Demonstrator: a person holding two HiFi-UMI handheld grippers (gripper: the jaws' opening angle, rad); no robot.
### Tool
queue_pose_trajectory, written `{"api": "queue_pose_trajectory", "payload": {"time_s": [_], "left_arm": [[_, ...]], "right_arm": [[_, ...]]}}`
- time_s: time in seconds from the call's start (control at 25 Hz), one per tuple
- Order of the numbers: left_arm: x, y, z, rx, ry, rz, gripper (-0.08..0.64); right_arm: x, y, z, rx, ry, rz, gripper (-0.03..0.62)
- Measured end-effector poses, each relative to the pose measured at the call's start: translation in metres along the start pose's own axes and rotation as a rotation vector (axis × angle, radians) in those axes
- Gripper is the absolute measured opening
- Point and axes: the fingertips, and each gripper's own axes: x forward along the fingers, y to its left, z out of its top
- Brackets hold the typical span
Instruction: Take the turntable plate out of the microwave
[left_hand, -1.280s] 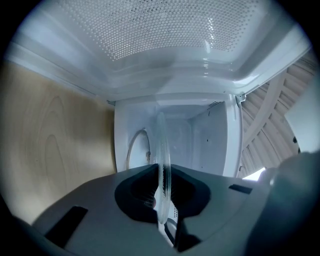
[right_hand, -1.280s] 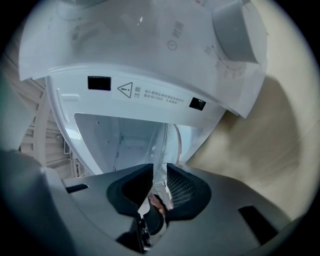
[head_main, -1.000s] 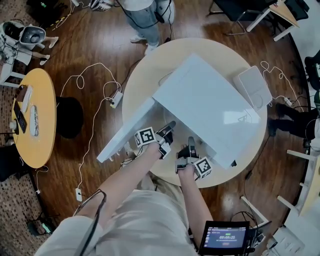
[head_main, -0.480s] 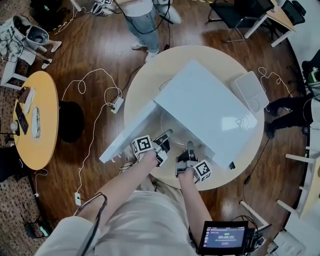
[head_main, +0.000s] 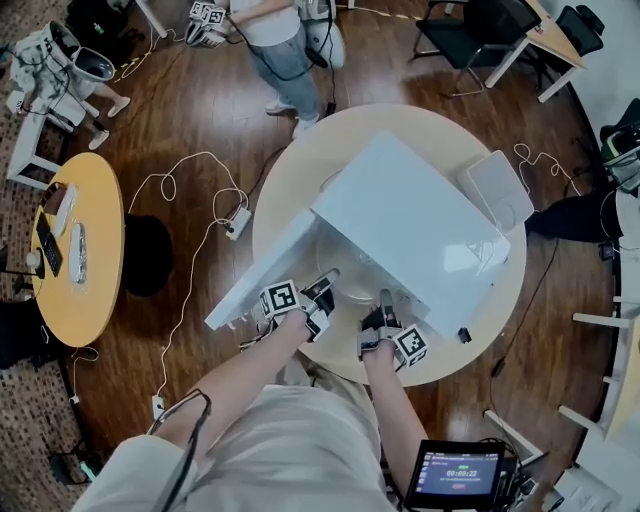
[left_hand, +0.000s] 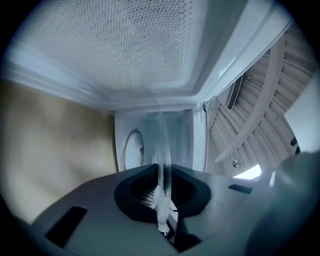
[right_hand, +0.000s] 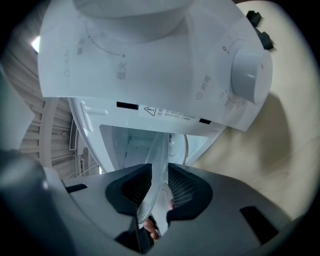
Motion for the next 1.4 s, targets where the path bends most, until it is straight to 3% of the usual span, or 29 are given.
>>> {"api": "queue_pose_trajectory", "payload": {"time_s": [0.48,0.84,1.4], "left_arm": [[-0.016,-0.017,-0.008,0.0,0.005,0.001,0.035],[-0.029,-0.02,-0.008,-0.001,0.018,-0.021,0.035],[-0.048,-0.036,-0.012,0.005,0.074,-0.053,0.035]], "right_arm": [[-0.015,0.015,0.007,-0.058,0.01,0.0,0.084],[-0.022,0.023,0.01,-0.137,0.068,0.01,0.084],[-0.025,0.025,0.004,-0.164,0.153,0.026,0.084]]}}
